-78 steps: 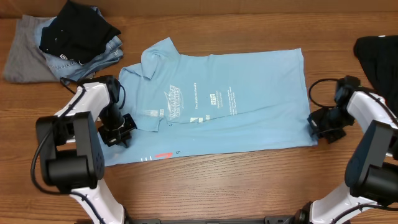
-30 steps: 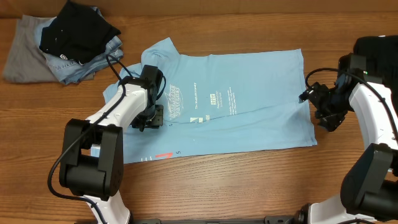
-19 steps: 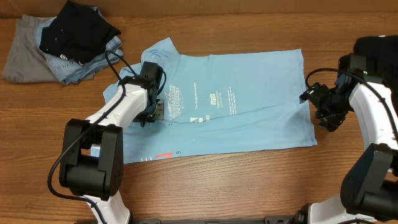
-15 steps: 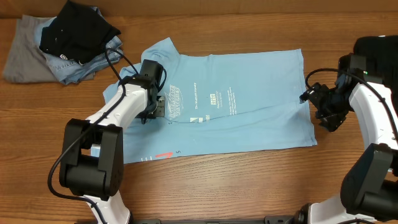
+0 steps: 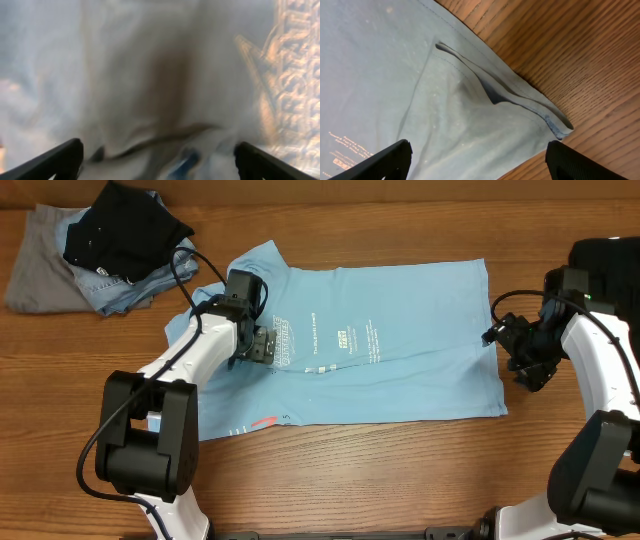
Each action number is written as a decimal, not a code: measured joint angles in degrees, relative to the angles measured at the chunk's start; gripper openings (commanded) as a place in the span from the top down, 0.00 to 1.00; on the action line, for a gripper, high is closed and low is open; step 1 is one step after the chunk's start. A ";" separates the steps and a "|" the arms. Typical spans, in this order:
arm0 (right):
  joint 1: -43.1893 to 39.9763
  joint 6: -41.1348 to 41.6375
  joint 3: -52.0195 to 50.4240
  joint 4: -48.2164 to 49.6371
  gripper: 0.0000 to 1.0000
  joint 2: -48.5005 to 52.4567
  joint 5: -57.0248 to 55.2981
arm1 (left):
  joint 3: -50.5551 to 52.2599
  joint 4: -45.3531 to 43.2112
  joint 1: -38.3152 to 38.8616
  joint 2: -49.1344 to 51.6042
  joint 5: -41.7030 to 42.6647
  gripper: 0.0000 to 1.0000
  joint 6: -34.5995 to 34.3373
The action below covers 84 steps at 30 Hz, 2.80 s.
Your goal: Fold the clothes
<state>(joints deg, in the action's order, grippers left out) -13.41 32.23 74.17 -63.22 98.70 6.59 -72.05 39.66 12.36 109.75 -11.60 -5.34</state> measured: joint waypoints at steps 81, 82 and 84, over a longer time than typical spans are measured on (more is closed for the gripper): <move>3.26 1.99 -22.25 9.97 0.54 -0.87 1.07 | -12.20 16.81 -14.01 6.95 1.90 0.91 -7.56; 3.21 2.40 -22.53 10.16 0.58 -1.11 1.09 | -12.55 16.90 -14.01 6.95 1.57 0.90 -7.54; 3.08 3.10 -22.75 10.27 0.64 -1.27 1.07 | -12.83 16.65 -14.01 6.95 1.11 0.90 -7.54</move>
<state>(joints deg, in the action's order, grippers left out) -10.33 35.33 51.42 -52.95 97.43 7.66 -84.88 56.31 -1.65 116.71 -10.48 -12.88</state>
